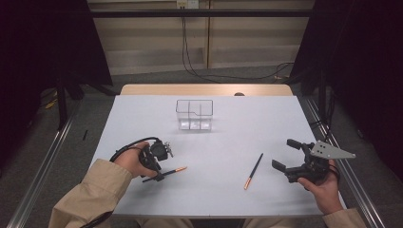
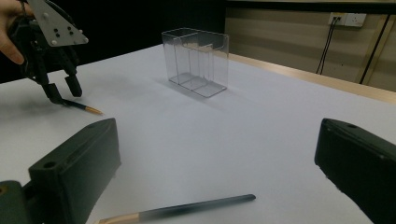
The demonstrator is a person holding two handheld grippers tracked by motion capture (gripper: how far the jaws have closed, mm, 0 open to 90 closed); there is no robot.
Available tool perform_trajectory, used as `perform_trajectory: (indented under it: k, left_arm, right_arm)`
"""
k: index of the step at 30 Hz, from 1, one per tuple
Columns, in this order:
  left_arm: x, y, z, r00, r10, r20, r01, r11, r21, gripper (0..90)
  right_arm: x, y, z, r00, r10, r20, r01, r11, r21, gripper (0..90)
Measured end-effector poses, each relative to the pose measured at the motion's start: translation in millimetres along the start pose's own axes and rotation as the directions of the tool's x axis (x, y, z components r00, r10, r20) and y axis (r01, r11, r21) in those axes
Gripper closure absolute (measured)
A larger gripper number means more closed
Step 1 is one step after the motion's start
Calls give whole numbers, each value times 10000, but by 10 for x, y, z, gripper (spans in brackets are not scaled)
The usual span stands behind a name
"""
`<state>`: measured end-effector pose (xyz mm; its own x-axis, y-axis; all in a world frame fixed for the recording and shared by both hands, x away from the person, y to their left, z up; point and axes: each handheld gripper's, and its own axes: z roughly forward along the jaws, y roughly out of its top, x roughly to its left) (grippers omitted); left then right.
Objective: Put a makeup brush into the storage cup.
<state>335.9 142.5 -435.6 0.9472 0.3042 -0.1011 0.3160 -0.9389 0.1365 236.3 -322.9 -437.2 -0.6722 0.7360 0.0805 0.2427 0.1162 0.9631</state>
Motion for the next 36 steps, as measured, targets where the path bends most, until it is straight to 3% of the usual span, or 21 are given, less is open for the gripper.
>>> perform_trajectory:
  k: [15, 36]
  left_arm:
    - [2, 97, 4, 9997, 227, 122, -222, 9992, -345, 627]
    - [21, 255, 68, 9982, -201, 559, 216, 9994, -280, 729]
  right_arm:
    - [0, -3, 3, 10000, 6, -19, -6, 10000, 38, 0]
    - [-6, -7, -1, 10000, -13, -51, 13, 10000, 80, 0]
